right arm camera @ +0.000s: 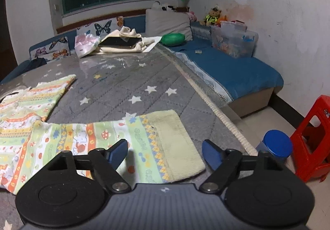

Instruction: Fold clothes

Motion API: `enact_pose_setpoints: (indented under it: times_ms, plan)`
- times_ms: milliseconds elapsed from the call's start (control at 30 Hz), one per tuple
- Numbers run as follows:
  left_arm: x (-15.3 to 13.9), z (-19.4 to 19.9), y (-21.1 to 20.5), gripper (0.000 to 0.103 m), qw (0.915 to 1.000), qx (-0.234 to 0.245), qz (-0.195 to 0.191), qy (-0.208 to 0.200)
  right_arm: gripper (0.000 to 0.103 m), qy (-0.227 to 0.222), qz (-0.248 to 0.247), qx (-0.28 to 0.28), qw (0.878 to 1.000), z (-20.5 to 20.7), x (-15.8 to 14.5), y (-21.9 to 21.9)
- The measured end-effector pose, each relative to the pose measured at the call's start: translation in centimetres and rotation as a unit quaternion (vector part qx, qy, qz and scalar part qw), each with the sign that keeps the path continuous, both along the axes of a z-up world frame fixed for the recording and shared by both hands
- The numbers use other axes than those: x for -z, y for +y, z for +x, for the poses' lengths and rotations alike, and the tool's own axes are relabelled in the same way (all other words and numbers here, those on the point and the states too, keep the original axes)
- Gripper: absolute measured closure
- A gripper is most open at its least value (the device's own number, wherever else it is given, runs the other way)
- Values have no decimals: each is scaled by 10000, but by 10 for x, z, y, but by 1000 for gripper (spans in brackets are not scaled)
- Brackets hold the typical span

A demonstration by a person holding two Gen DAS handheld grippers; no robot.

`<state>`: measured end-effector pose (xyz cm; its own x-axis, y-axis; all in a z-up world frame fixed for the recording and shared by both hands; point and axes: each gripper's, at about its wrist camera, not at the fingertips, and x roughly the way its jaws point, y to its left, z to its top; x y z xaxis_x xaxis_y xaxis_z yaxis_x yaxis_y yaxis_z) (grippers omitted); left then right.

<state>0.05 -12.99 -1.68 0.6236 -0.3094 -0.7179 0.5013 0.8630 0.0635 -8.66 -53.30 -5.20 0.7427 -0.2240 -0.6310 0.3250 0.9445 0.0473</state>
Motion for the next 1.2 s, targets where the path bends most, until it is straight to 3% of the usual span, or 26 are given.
enact_pose_setpoints:
  times_ms: [233,400,633,667,767,1000,1200]
  plan:
    - [1,0,-5,0,10000,58,43,18,32,60,25,84,9999,-2,2,-4]
    - [0,-2,-11,0,9999,117,57,35,43,89,37,23,10000,0,1,-1]
    - [1,-5,-19,0,9997,202,96,61,72,109,185,15,9998,1,-3,-2]
    - [1,-5,-19,0,9997,209,94,64,80,103,207,13,9997,0,-4,-2]
    - [1,-5,-20,0,9997,218,110,60,88,52,301,9,9995,-1,-8,-1]
    - [0,-3,-16,0,9998,146,79,68,93,-313,554,-305,9975,-1,-33,15]
    - [-1,-3,-11,0,9999,114,38,61,94,-653,794,-987,9898,12,-70,47]
